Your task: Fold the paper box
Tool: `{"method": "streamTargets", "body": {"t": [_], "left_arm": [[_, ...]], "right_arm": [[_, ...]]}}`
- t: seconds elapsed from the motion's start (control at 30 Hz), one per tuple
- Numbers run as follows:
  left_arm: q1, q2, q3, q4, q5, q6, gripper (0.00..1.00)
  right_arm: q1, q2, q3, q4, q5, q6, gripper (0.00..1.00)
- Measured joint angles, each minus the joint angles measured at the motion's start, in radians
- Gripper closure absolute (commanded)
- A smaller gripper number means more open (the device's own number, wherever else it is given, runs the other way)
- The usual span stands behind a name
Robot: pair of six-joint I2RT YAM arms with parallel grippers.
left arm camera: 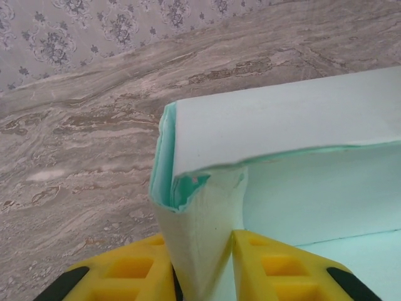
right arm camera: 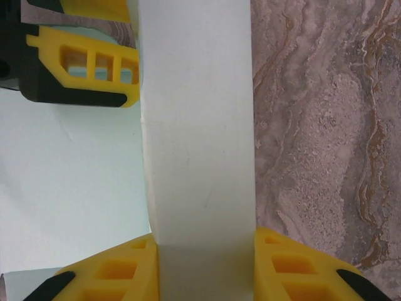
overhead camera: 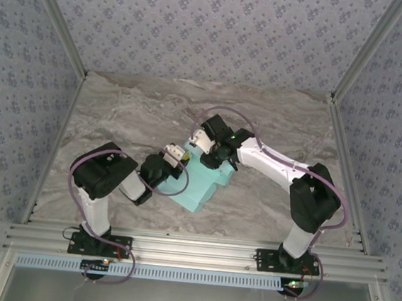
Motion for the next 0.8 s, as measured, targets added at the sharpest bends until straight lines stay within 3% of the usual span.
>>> {"method": "streamTargets", "body": {"t": [0.37,0.5,0.7,0.8], "left_arm": [[-0.033,0.074,0.043,0.042,-0.043,0.04,0.82],[-0.041,0.095,0.056,0.069,-0.066,0.043,0.97],[-0.06,0.129,0.075,0.097,-0.113,0.029,0.95],[-0.067,0.134,0.08,0.1,-0.13,0.015,0.88]], "right_arm": [[0.019,-0.029,-0.031,-0.011,0.016,0.036,0.74],[0.02,-0.035,-0.036,-0.015,0.028,0.042,0.74],[0.02,-0.036,-0.036,-0.014,0.036,0.052,0.74],[0.02,-0.036,-0.036,-0.014,0.036,0.063,0.73]]}}
